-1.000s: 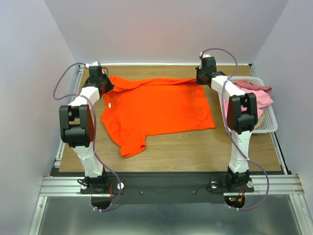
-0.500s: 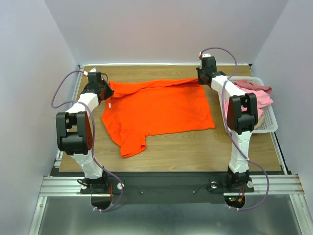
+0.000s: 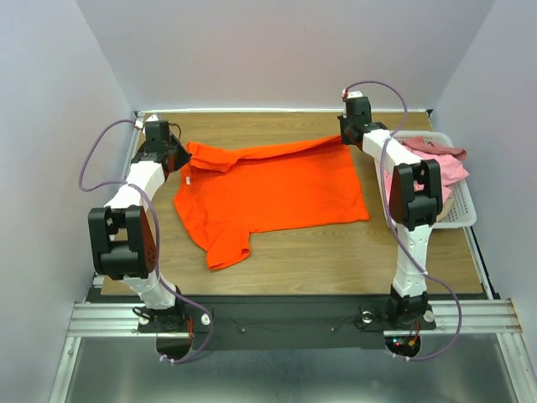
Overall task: Fold and stack the t-shirts
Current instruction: Fold the tshirt
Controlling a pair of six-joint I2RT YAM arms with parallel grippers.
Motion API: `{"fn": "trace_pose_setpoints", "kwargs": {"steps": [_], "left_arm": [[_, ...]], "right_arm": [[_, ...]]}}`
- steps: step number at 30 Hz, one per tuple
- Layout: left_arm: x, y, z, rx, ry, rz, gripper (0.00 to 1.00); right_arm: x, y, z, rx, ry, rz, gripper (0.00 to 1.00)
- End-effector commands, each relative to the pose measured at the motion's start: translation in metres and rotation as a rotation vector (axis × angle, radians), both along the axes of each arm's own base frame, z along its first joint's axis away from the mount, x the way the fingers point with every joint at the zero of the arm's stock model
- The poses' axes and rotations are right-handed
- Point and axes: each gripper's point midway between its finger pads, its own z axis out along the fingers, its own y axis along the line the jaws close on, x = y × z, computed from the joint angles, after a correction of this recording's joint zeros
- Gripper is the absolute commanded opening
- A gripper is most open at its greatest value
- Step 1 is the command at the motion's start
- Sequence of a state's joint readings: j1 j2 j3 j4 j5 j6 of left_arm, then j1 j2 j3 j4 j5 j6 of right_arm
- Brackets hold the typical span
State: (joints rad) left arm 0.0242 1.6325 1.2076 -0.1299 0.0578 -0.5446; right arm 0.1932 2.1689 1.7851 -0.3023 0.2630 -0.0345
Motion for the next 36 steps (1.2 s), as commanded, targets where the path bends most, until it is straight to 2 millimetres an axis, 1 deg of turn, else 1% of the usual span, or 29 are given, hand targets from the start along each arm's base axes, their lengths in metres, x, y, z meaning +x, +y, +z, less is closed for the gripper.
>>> {"fn": "trace_pose_setpoints", "kwargs": {"steps": [1,4,7,8,10,11,12,13,14,15,16,17,19,20,21,22,24,25,26,27,28,29,30,31,32,33,34,35,36], "left_arm": [[-0.014,0.007,0.009,0.012,-0.018,0.034,0.0],[-0.027,0.003,-0.014,-0.006,0.023,0.024,0.0],[-0.035,0.003,-0.03,-0.012,0.062,0.03,0.0],[-0.037,0.002,-0.035,-0.013,0.074,0.028,0.0],[-0.042,0.003,-0.045,-0.016,0.1,0.031,0.0],[-0.044,0.003,-0.048,-0.011,0.112,0.03,0.0],[-0.045,0.004,-0.049,-0.012,0.117,0.036,0.04],[-0.049,0.005,-0.052,-0.004,0.135,0.043,0.24],[-0.05,0.006,-0.052,0.0,0.14,0.045,0.25],[-0.052,0.007,-0.049,0.005,0.139,0.048,0.45],[-0.054,0.007,-0.049,0.007,0.142,0.051,0.54],[-0.056,0.009,-0.049,0.011,0.143,0.059,0.67],[-0.06,0.008,-0.041,0.011,0.139,0.058,0.76],[-0.06,0.008,-0.037,0.012,0.131,0.059,0.78],[-0.06,0.008,-0.028,0.013,0.111,0.056,0.82],[-0.059,0.008,-0.023,0.01,0.099,0.059,0.83],[-0.053,0.005,-0.006,0.009,0.056,0.054,0.87],[-0.049,0.005,0.0,0.014,0.042,0.047,0.89],[-0.045,0.004,0.006,0.017,0.028,0.043,0.89],[-0.035,0.002,0.02,0.018,-0.004,0.038,0.89],[-0.03,-0.001,0.019,0.011,0.002,0.021,0.89],[-0.023,-0.002,0.022,0.01,-0.006,0.02,0.89],[-0.01,-0.008,0.025,-0.003,-0.015,0.0,0.89],[-0.001,-0.008,0.026,-0.004,-0.024,-0.005,0.89],[0.006,-0.012,0.027,-0.012,-0.027,-0.024,0.89],[0.02,-0.014,0.04,-0.014,-0.059,-0.038,0.89],[0.031,-0.014,0.024,-0.016,-0.029,-0.044,0.89],[0.045,-0.019,0.035,-0.025,-0.058,-0.071,0.89],[0.057,-0.021,0.02,-0.031,-0.041,-0.086,0.89]], "right_arm": [[0.008,-0.001,0.03,-0.016,-0.08,-0.002,0.0],[0.004,-0.005,0.017,-0.032,-0.051,-0.01,0.0],[0.0,-0.006,0.007,-0.042,-0.03,-0.011,0.0],[-0.003,-0.007,0.0,-0.044,-0.015,-0.018,0.01],[-0.008,-0.007,-0.006,-0.04,-0.001,-0.024,0.01],[-0.01,-0.009,-0.011,-0.041,0.009,-0.026,0.05],[-0.011,-0.008,-0.011,-0.042,0.01,-0.028,0.1],[-0.012,-0.01,-0.011,-0.047,0.011,-0.035,0.2],[-0.012,-0.011,-0.009,-0.049,0.006,-0.041,0.27],[-0.014,-0.012,-0.009,-0.051,0.009,-0.044,0.35],[-0.015,-0.013,-0.001,-0.047,-0.004,-0.043,0.48],[-0.016,-0.012,0.0,-0.044,-0.006,-0.041,0.51],[-0.017,-0.008,0.007,-0.03,-0.015,-0.022,0.56],[-0.017,-0.007,0.011,-0.022,-0.021,-0.013,0.6],[-0.017,-0.002,0.02,-0.007,-0.036,0.008,0.62],[-0.018,0.0,0.025,0.005,-0.043,0.02,0.63],[-0.018,0.007,0.036,0.035,-0.061,0.051,0.7],[-0.018,0.018,0.038,0.071,-0.062,0.091,0.75],[-0.019,0.024,0.041,0.095,-0.064,0.115,0.81],[-0.019,0.03,0.045,0.119,-0.069,0.14,0.88],[-0.019,0.044,0.05,0.169,-0.072,0.185,1.0],[-0.018,0.051,0.053,0.195,-0.077,0.205,1.0],[-0.018,0.061,0.055,0.222,-0.075,0.242,1.0],[-0.017,0.074,0.048,0.285,-0.053,0.269,1.0],[-0.012,0.081,0.054,0.306,-0.067,0.283,1.0],[-0.009,0.086,0.052,0.32,-0.064,0.287,1.0],[-0.005,0.092,0.041,0.338,-0.046,0.285,1.0],[0.001,0.095,0.043,0.344,-0.056,0.284,1.0],[0.005,0.098,0.041,0.36,-0.056,0.264,1.0]]}}
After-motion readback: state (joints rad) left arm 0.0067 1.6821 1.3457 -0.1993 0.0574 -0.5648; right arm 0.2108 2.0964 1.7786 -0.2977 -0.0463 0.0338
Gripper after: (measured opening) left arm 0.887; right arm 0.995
